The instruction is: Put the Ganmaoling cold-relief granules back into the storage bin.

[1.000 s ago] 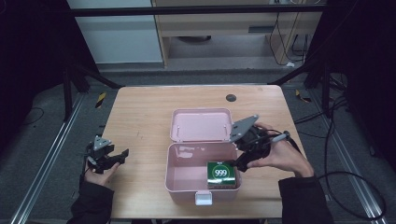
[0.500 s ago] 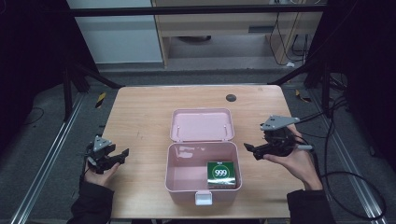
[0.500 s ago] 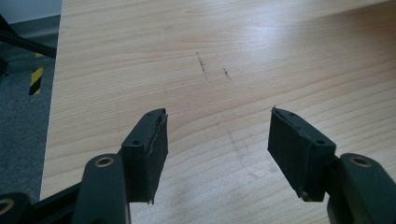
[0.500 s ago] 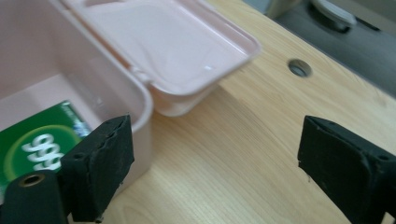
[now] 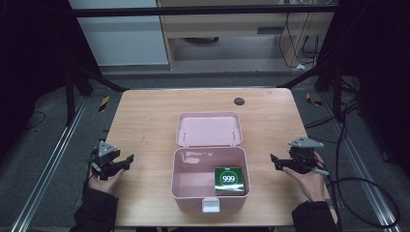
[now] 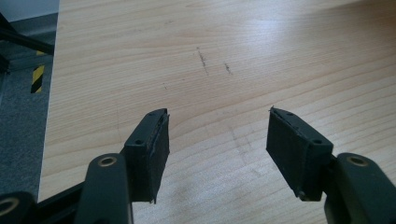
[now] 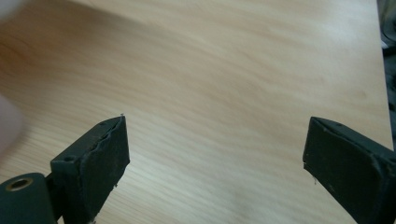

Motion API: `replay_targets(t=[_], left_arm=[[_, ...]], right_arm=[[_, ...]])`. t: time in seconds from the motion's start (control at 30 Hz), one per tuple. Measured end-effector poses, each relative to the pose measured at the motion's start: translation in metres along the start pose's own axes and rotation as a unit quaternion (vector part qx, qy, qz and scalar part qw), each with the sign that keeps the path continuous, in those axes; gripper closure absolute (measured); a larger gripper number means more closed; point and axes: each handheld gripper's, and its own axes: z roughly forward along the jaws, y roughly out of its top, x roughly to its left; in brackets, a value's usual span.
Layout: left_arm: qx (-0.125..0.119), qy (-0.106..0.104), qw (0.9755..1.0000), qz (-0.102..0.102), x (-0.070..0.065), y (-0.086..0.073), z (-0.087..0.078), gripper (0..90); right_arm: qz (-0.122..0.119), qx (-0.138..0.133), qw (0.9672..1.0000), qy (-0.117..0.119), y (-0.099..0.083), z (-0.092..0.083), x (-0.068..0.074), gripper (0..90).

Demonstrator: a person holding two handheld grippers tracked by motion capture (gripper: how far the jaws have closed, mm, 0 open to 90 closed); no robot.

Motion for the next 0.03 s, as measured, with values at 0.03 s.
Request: replay_targets(t=[0.03], left_arm=[[0.004, 0.0, 1.0, 0.001, 0.0, 0.0, 0.0009, 38.1]], right_arm=[[0.005, 0.008, 0.9999, -0.01, -0.0073, 0.0037, -0.0029, 7.5]])
